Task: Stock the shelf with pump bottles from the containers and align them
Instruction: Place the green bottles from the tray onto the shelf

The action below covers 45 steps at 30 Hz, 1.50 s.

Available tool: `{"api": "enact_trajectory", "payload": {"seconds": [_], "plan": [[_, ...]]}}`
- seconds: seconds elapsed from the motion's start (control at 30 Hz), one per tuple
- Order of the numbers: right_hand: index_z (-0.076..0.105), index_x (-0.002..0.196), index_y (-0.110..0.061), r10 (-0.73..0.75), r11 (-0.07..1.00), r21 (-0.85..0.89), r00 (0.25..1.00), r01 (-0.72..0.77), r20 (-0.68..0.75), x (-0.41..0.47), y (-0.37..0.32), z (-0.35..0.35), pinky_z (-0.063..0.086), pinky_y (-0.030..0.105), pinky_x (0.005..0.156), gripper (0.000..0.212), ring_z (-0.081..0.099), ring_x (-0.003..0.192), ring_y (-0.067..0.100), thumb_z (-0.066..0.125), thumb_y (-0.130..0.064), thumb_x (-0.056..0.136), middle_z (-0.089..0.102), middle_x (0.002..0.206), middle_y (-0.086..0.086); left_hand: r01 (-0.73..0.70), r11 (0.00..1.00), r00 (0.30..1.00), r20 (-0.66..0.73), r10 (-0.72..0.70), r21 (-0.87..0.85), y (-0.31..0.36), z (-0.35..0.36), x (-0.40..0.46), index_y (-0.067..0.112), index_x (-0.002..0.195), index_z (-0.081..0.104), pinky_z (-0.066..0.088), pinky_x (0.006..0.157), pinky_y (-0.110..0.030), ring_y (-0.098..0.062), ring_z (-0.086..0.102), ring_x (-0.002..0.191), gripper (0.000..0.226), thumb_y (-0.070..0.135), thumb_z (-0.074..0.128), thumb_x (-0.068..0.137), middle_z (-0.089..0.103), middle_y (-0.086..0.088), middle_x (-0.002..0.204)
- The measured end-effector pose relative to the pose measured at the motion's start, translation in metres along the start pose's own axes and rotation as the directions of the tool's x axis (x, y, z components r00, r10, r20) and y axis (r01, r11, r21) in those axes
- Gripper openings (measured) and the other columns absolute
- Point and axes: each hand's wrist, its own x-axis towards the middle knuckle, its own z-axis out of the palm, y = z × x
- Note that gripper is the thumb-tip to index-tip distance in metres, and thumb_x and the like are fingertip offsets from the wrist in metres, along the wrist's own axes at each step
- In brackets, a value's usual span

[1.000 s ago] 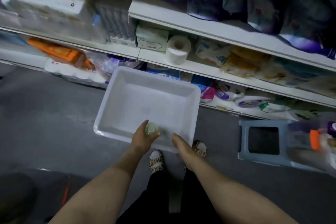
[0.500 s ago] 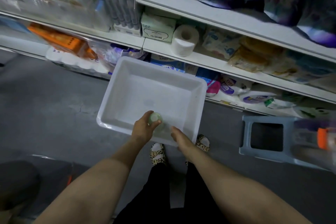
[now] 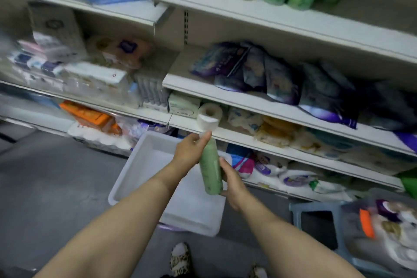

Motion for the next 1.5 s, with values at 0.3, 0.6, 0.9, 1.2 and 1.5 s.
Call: {"api": "enact_trajectory", "payload": {"seconds": [0.3,0.6,0.9,1.2,1.5], "plan": [[0.071,0.120,-0.031,-0.243,0.892,0.373,0.967,0.254,-0.077,-0.070,-0.108,-0.117,0.056,0.044,0.081,0.051,0.061,0.115,0.023,0.043,-0.065,0.094,0.068,0.124,0.002,-0.273,0.948,0.962,-0.034,0.271,-0.163,0.151,0.118,-0.041,0.024,0.102,0.062,0.054,0.079,-0.030,-0.010,0.067,0.091,0.046,0.067,0.050,0.090,0.070,-0.001,0.104],[0.075,0.115,-0.028,-0.440,0.775,0.423,0.882,0.469,-0.172,-0.142,-0.177,-0.246,0.053,0.046,0.083,0.054,0.062,0.109,0.020,0.040,-0.064,0.095,0.071,0.116,0.000,-0.571,0.793,0.818,-0.071,0.570,-0.212,0.225,0.250,-0.092,0.033,0.146,0.042,0.052,0.097,-0.038,-0.013,0.063,0.111,0.062,0.042,0.066,0.089,0.063,0.004,0.127],[0.074,0.115,-0.021,-0.514,0.767,0.431,0.857,0.476,-0.032,-0.178,-0.217,-0.313,0.058,0.049,0.084,0.063,0.064,0.115,0.029,0.034,-0.067,0.097,0.072,0.119,0.010,-0.597,0.755,0.802,-0.172,0.573,-0.269,0.275,0.294,-0.118,0.029,0.115,0.056,0.058,0.082,-0.038,-0.010,0.069,0.096,0.049,0.064,0.063,0.081,0.072,0.006,0.106],[0.071,0.122,-0.023,-0.606,0.693,0.480,0.796,0.538,-0.017,-0.179,-0.250,-0.314,0.058,0.047,0.085,0.055,0.066,0.112,0.025,0.034,-0.058,0.101,0.074,0.116,0.006,-0.706,0.679,0.708,-0.169,0.686,-0.201,0.307,0.286,-0.107,0.030,0.112,0.066,0.057,0.065,-0.024,-0.009,0.071,0.085,0.034,0.022,0.079,0.081,0.074,0.006,0.093],[0.065,0.131,-0.027,-0.677,0.698,0.333,0.736,0.634,0.016,-0.156,-0.303,-0.295,0.049,0.039,0.101,0.055,0.063,0.119,0.019,0.030,-0.057,0.101,0.070,0.126,0.004,-0.718,0.673,0.694,-0.273,0.667,-0.181,0.347,0.256,-0.058,0.023,0.111,0.056,0.055,0.092,-0.045,-0.018,0.069,0.101,0.047,0.019,0.085,0.075,0.070,-0.003,0.109]]}}
